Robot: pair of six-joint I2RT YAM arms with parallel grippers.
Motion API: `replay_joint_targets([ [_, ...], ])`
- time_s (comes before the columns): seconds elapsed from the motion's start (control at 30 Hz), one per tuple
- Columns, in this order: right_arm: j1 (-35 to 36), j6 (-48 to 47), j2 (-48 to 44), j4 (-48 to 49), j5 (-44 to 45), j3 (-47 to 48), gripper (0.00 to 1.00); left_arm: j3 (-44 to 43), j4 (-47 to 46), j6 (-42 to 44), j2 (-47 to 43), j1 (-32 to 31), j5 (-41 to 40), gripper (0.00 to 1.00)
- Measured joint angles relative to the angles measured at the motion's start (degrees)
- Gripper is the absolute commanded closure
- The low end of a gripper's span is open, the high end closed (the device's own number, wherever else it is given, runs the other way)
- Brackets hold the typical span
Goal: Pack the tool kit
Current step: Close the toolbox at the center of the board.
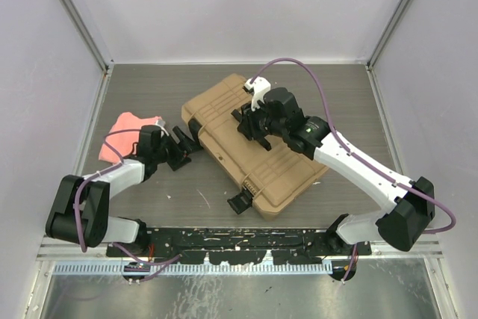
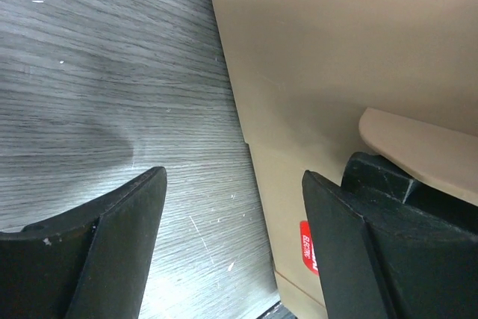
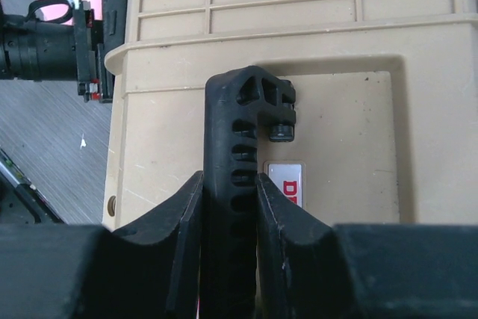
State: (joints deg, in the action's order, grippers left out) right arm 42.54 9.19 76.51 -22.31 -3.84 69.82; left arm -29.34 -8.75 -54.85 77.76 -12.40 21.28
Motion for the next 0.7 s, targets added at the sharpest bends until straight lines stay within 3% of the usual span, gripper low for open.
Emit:
replay_joint_targets([
  [0.27, 1.25, 1.62, -0.02, 0.0, 4.59, 0.0, 0.93, 2.95, 3.72, 1.75, -11.56, -0.85, -1.81, 0.15],
  [0.7, 2.05, 3.96, 0.55, 0.31, 7.89, 0.31, 0.93, 10.78, 5.31, 1.4, -26.45, -1.2, -1.66, 0.13],
])
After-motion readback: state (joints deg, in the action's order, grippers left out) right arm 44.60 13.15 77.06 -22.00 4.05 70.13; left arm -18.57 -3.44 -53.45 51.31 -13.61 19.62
